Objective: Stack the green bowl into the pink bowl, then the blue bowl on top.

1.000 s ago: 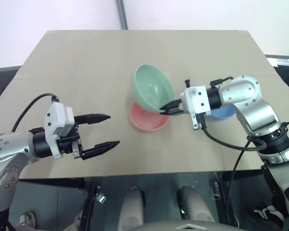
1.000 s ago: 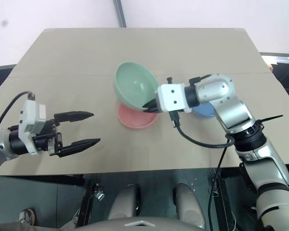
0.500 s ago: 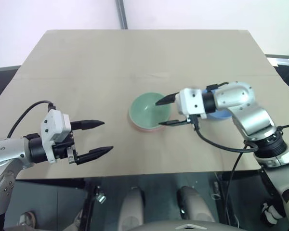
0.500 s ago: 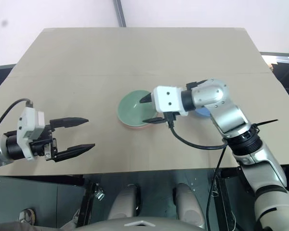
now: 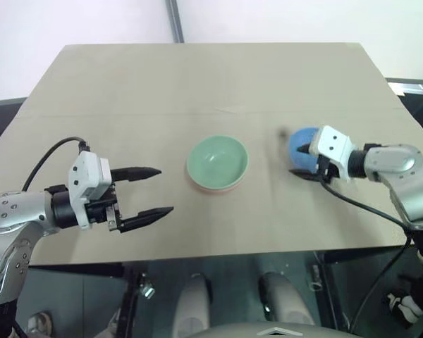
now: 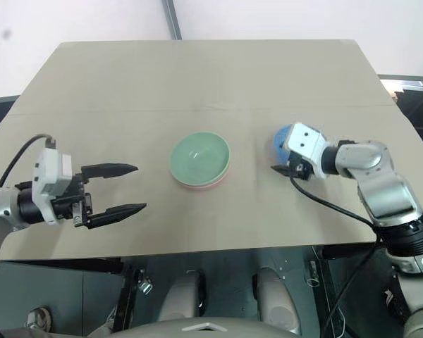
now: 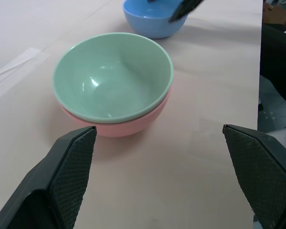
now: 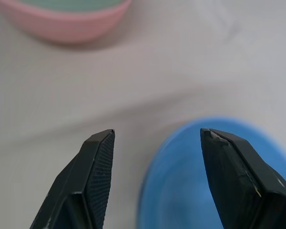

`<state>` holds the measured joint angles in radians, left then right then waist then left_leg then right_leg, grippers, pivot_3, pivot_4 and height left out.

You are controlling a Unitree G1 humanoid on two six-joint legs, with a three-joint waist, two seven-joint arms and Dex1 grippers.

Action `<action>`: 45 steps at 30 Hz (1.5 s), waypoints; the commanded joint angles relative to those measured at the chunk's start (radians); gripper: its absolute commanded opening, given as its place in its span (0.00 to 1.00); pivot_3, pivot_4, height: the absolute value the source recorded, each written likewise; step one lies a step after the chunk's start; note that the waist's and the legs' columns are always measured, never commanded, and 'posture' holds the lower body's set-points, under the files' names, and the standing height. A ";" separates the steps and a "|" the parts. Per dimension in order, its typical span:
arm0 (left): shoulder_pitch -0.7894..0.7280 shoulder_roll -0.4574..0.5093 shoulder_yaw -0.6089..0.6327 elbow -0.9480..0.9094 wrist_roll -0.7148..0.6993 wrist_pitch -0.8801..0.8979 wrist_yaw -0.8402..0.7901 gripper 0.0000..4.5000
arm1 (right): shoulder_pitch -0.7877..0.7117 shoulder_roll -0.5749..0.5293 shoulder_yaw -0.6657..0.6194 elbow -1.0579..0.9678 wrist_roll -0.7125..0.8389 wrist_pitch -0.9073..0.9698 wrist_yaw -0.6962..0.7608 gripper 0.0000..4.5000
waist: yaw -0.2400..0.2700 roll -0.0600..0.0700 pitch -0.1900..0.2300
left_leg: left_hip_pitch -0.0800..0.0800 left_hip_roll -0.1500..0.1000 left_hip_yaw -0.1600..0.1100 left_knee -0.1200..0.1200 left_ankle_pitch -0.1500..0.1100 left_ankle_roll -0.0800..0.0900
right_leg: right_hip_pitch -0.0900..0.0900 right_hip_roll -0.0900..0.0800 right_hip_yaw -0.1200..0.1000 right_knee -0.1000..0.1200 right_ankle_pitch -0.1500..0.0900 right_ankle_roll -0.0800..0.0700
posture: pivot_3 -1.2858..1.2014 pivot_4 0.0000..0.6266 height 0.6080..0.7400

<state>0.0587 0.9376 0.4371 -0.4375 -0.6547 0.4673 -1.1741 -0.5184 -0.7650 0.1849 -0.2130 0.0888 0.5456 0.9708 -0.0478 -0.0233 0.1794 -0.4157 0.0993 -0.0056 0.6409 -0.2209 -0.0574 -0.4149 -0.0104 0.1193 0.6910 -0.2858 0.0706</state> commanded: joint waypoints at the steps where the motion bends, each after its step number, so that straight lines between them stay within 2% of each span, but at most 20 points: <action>1: -0.017 0.028 0.014 0.000 -0.013 -0.015 -0.025 1.00 | -0.007 -0.002 0.009 0.034 -0.035 -0.027 -0.025 0.70 | 0.001 0.000 0.000 | 0.000 0.000 0.000 0.000 0.000 0.000 | 0.000 0.000 0.000 0.000 0.000 0.000 | 0.52 0.24 1.00; 2: -0.019 0.031 0.015 0.000 -0.014 -0.014 -0.029 1.00 | -0.008 0.000 0.015 0.048 -0.040 -0.034 -0.026 0.58 | 0.002 0.000 0.000 | 0.000 0.000 0.000 0.000 0.000 0.000 | 0.000 0.000 0.000 0.000 0.000 0.000 | 0.52 0.24 1.00; 4: -0.023 0.036 0.017 0.001 -0.017 -0.011 -0.032 1.00 | -0.009 -0.002 0.029 0.074 -0.058 -0.058 -0.026 0.43 | 0.003 0.000 0.000 | 0.000 0.000 0.000 0.000 0.000 0.000 | 0.000 0.000 0.000 0.000 0.000 0.000 | 0.52 0.24 1.00; 7: -0.025 0.037 0.019 0.004 -0.019 -0.010 -0.034 1.00 | -0.018 -0.002 0.039 0.093 -0.082 -0.093 -0.031 0.10 | 0.003 0.000 0.000 | 0.000 0.000 0.000 0.000 0.000 0.000 | 0.000 0.000 0.000 0.000 0.000 0.000 | 0.52 0.24 1.00; 8: -0.025 0.037 0.020 0.004 -0.019 -0.010 -0.034 1.00 | -0.020 -0.003 0.041 0.096 -0.090 -0.104 -0.030 0.02 | 0.003 0.000 0.000 | 0.000 0.000 0.000 0.000 0.000 0.000 | 0.000 0.000 0.000 0.000 0.000 0.000 | 0.52 0.24 1.00; 13: -0.004 0.029 0.033 -0.005 -0.021 -0.006 -0.027 1.00 | -0.059 0.018 0.016 0.020 -0.064 -0.252 0.003 0.02 | 0.002 0.000 0.000 | 0.000 0.000 0.000 0.000 0.000 0.000 | 0.000 0.000 0.000 0.000 0.000 0.000 | 0.52 0.24 1.00; 17: 0.002 0.029 0.036 0.004 -0.016 -0.014 -0.027 1.00 | -0.121 0.100 0.005 -0.109 0.080 -0.203 0.057 0.02 | -0.002 0.000 0.000 | 0.000 0.001 0.000 -0.001 0.000 0.000 | 0.000 0.001 0.000 0.000 0.000 0.000 | 0.52 0.24 1.00; 21: 0.005 0.029 0.040 0.013 -0.011 -0.016 -0.023 1.00 | -0.172 0.173 0.059 -0.196 0.159 -0.131 0.084 0.02 | 0.007 0.000 0.000 | 0.000 0.001 -0.001 -0.001 0.000 0.000 | 0.000 0.000 -0.001 0.000 0.000 0.000 | 0.52 0.24 1.00; 29: 0.037 0.030 0.072 -0.012 -0.024 -0.002 -0.018 1.00 | -0.241 0.265 0.169 -0.066 0.107 -0.186 0.098 0.02 | 0.004 0.000 0.000 | 0.000 0.001 -0.001 -0.001 0.000 0.000 | 0.000 0.000 -0.002 0.000 0.000 0.000 | 0.52 0.24 1.00; 31: 0.047 0.027 0.077 -0.025 -0.028 0.003 -0.011 1.00 | -0.246 0.276 0.174 -0.006 0.083 -0.222 0.093 0.20 | 0.005 0.000 0.000 | 0.000 0.001 -0.001 -0.001 0.000 0.000 | 0.000 0.000 -0.002 0.000 0.000 0.000 | 0.52 0.24 1.00; 33: 0.055 0.026 0.083 -0.034 -0.037 0.011 -0.006 1.00 | -0.245 0.281 0.171 0.019 0.069 -0.245 0.088 0.33 | 0.006 0.000 0.000 | 0.000 0.001 -0.001 -0.001 0.000 0.000 | 0.000 0.000 -0.002 0.000 0.000 0.000 | 0.52 0.24 1.00; 37: 0.066 0.026 0.094 -0.043 -0.055 0.029 0.006 1.00 | -0.223 0.275 0.127 -0.037 0.109 -0.204 0.075 0.77 | 0.006 0.000 0.000 | -0.001 0.000 -0.001 -0.001 0.000 0.000 | 0.000 0.000 -0.002 -0.001 0.000 0.000 | 0.52 0.24 1.00; 41: 0.045 -0.007 0.066 -0.046 -0.011 -0.012 0.064 1.00 | -0.163 0.255 0.022 -0.163 0.215 -0.104 0.040 0.77 | 0.009 0.000 0.000 | 0.000 0.000 -0.001 -0.001 0.000 0.000 | 0.000 0.000 -0.002 -0.001 0.000 0.000 | 0.52 0.24 1.00; 44: 0.002 -0.066 0.062 -0.031 -0.026 -0.045 0.107 1.00 | -0.102 0.259 -0.099 -0.267 0.327 0.029 -0.048 0.77 | 0.009 -0.001 0.000 | -0.001 0.000 -0.001 -0.001 0.000 0.000 | 0.000 0.000 -0.002 -0.001 0.000 0.000 | 0.52 0.24 1.00; 45: -0.003 -0.065 0.066 -0.024 -0.022 -0.048 0.104 1.00 | -0.066 0.216 -0.165 -0.304 0.404 0.116 -0.042 0.77 | 0.009 -0.001 0.000 | 0.000 0.000 -0.001 -0.001 0.000 0.000 | 0.000 0.000 -0.002 -0.001 0.000 0.000 | 0.52 0.24 1.00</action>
<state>0.0680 0.8706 0.4881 -0.4581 -0.6717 0.4518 -1.0820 -0.6192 -0.5083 0.1353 -0.4277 0.3769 0.5550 0.9512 -0.0391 -0.0241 0.1791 -0.4160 0.0997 -0.0071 0.6396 -0.2209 -0.0576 -0.4144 -0.0104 0.1174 0.6904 -0.2857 0.0706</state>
